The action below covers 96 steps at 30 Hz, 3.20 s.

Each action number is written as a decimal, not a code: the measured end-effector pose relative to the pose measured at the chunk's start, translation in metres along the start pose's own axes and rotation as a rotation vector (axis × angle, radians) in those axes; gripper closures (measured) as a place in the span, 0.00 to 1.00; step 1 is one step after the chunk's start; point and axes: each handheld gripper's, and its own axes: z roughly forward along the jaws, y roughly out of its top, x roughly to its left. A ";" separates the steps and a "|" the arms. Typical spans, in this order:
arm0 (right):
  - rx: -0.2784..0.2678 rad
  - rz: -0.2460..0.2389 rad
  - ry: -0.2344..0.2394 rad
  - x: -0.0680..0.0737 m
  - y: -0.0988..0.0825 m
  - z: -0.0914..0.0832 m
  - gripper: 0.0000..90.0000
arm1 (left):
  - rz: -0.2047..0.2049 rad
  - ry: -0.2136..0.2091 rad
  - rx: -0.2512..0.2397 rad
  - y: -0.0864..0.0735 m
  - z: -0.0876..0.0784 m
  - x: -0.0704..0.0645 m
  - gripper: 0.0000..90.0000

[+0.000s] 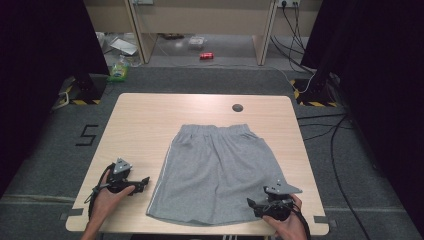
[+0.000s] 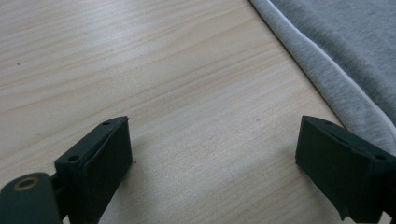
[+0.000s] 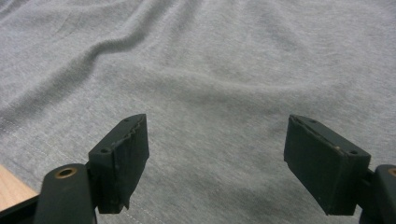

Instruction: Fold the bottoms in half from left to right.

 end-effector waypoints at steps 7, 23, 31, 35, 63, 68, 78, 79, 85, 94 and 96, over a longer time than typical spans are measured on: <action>-0.001 -0.003 -0.001 0.001 0.001 0.000 0.26 | 0.000 -0.001 0.000 0.000 0.000 0.000 0.11; -0.003 0.006 0.003 0.001 0.001 0.001 0.26 | -0.037 -0.044 -0.038 0.012 0.010 -0.003 0.19; -0.006 0.018 0.006 0.001 0.001 0.001 0.27 | -0.069 -0.065 -0.060 0.026 0.015 0.002 0.19; -0.008 0.018 0.010 0.001 0.001 0.001 0.27 | -0.079 -0.077 -0.058 0.032 0.019 0.005 0.18; 0.001 0.014 0.023 0.001 0.001 0.003 0.27 | -0.088 -0.069 -0.021 0.131 0.087 -0.002 0.34; -0.004 0.007 0.024 0.001 0.001 0.004 0.27 | -0.087 -0.073 -0.002 0.147 0.098 -0.008 0.36; -0.003 -0.001 0.030 0.001 0.001 0.004 0.27 | -0.111 -0.059 0.030 0.166 0.125 -0.015 0.44; -0.004 0.001 0.034 0.001 0.001 0.004 0.28 | -0.113 -0.057 0.035 0.167 0.128 -0.014 0.46; -0.003 -0.003 0.035 0.001 0.001 0.004 0.28 | -0.135 -0.060 0.053 0.171 0.143 -0.013 0.52; 0.004 -0.011 0.040 0.003 0.001 0.005 0.28 | -0.109 -0.034 0.102 0.175 0.156 -0.021 0.62; 0.002 -0.012 0.042 0.003 0.001 0.005 0.28 | -0.119 -0.043 0.110 0.174 0.159 -0.022 0.67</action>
